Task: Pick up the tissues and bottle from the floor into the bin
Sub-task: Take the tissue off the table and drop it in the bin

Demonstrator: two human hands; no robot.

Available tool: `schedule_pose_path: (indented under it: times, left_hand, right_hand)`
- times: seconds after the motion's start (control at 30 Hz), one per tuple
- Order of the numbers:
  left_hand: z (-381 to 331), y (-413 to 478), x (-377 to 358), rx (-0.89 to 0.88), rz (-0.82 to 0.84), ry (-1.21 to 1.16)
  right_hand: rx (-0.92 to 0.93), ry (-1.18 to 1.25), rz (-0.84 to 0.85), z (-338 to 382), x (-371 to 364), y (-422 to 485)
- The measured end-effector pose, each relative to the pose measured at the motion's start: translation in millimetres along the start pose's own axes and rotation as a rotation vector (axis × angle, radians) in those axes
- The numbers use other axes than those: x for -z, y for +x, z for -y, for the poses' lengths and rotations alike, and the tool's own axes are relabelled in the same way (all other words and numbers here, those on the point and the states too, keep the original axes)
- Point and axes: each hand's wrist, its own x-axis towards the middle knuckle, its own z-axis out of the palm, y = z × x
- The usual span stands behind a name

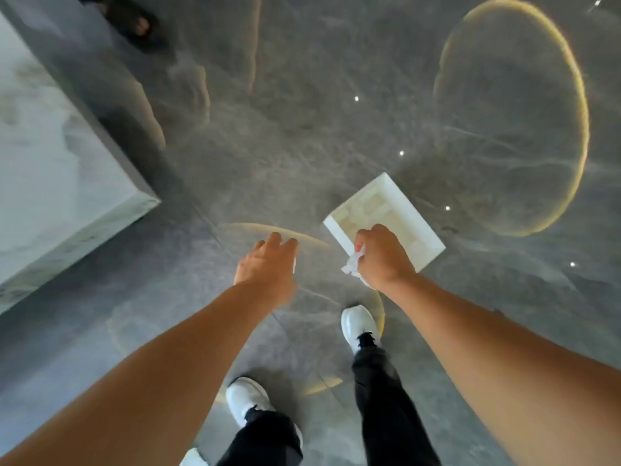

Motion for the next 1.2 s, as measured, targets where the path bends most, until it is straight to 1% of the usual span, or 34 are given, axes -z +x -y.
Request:
schedule_pose_path:
  times: [0.13,0.3,0.43,0.53,0.6,0.7,0.77,0.93,1.07,1.2]
  left_hand:
    - [-69,44,-48,-0.005,0.045,0.029]
    - [-136,116,-92,0.076,0.104,-0.045]
    - [-172,175,-116,0.103,0.136,-0.132]
    - [-187,211,-132,0.095,0.093,-0.168]
    - [-189,226,-142,0.125,0.061,-0.153]
    - [-177,231,-145,0.152,0.069,-0.14]
    - [-160,226,-140,0.198,0.066,-0.168]
    - [-92,190,-112,0.31,0.029,-0.186]
    - [-17,149,-83,0.374,-0.025,-0.205]
    - [70,98,-66,0.493,-0.099,-0.279]
  right_hand:
    - [-0.056,0.04,0.032,-85,-3,21]
    - [-0.111,0.063,0.062,-166,0,52]
    - [-0.212,0.146,-0.002,-199,-7,87]
    - [-0.24,0.211,-0.043,-208,-28,116]
    - [-0.23,0.18,-0.047,-210,-43,128]
    - [-0.257,0.057,-0.002,-209,-54,134]
    - [-0.234,0.013,0.037,-206,-54,134]
    - [-0.162,-0.122,0.159,-176,-40,129]
    - [-0.101,-0.206,0.21,-109,-36,132]
    - [0.115,-0.27,0.285,-7,-52,133]
